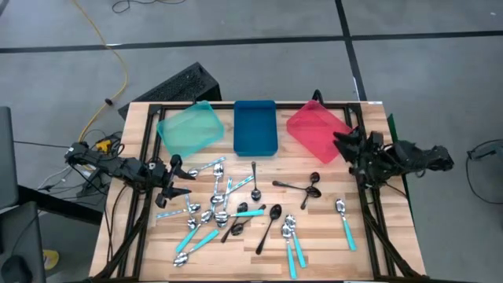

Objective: Sort silverware by color (type)
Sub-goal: Put the blue spoon into the light blue bin

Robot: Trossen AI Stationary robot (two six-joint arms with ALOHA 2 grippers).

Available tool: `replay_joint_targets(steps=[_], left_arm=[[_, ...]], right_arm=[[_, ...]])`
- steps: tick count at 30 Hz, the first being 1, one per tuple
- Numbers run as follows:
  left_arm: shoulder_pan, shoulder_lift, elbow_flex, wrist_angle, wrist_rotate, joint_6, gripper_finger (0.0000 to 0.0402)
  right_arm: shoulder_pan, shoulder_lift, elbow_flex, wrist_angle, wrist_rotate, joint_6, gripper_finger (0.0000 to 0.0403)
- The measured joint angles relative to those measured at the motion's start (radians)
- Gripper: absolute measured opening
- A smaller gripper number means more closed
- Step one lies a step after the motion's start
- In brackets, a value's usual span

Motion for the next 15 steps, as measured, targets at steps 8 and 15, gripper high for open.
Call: replay_joint_targets(steps=[8, 15], left_arm=[[0.001, 0.0, 0.0, 0.033, -0.316, -0.081, 0.0213], [0.0, 0.0, 0.0, 0.031, -0.523, -0.102, 0.0213]], right_arm=[[0.001, 0.319, 0.419, -0.773, 0.153, 0.326, 0.0185], [-0.005, 0.643, 0.655, -1.474, -0.071, 0.855, 0.0185]])
